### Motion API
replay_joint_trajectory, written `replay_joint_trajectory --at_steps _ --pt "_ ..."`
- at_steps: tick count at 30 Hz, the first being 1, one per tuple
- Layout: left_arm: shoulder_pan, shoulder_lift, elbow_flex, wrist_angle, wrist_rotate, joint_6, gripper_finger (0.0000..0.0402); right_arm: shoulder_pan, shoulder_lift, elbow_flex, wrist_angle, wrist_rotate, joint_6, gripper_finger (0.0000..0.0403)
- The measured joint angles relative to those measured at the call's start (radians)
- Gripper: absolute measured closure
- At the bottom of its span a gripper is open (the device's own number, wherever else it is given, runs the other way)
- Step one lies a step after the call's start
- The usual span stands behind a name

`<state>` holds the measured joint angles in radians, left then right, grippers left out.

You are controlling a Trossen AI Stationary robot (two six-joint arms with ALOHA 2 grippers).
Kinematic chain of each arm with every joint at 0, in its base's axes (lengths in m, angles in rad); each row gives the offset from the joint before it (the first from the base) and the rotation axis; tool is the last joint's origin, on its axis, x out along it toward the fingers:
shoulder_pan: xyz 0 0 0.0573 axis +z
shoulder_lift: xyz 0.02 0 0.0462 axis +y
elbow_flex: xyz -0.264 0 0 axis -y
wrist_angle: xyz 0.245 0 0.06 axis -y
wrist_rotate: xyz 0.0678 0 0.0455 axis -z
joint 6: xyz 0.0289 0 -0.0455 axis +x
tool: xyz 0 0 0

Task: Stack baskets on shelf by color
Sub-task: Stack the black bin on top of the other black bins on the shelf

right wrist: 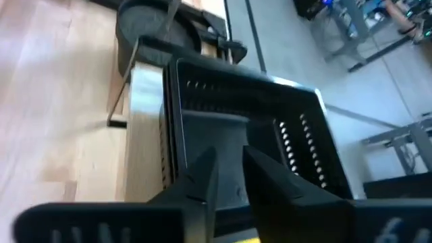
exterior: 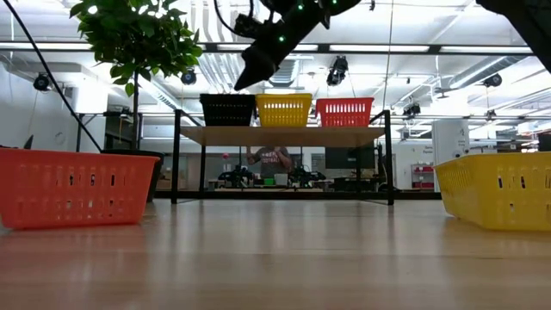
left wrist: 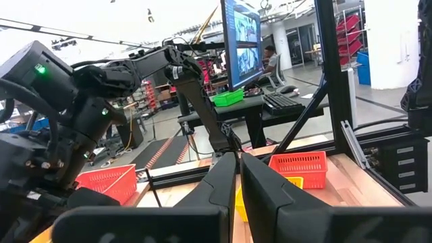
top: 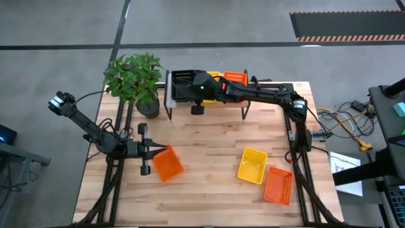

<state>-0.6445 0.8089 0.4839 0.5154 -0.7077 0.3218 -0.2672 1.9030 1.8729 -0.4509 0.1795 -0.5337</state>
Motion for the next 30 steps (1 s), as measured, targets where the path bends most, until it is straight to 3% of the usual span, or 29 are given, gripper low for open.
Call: replay_joint_trajectory --at_steps 4,8,11,17,30 --pt "0.000 0.000 0.000 0.000 0.000 0.000 0.0394 0.005 0.000 0.000 -0.016 -0.072 0.018 0.0383" --pt "0.000 0.000 0.000 0.000 0.000 0.000 0.0394 0.015 0.000 0.000 -0.009 -0.143 0.027 0.0393" --pt "0.000 0.000 0.000 0.000 0.000 0.000 0.0394 0.020 0.000 0.000 0.009 -0.134 0.026 0.0394" --pt "0.000 0.000 0.000 0.000 0.000 0.000 0.0394 0.020 -0.001 0.000 0.060 -0.012 0.033 0.0394" --pt "0.000 0.000 0.000 0.000 0.000 0.000 0.0394 0.016 -0.002 -0.030 0.034 -0.030 0.053 0.0394"
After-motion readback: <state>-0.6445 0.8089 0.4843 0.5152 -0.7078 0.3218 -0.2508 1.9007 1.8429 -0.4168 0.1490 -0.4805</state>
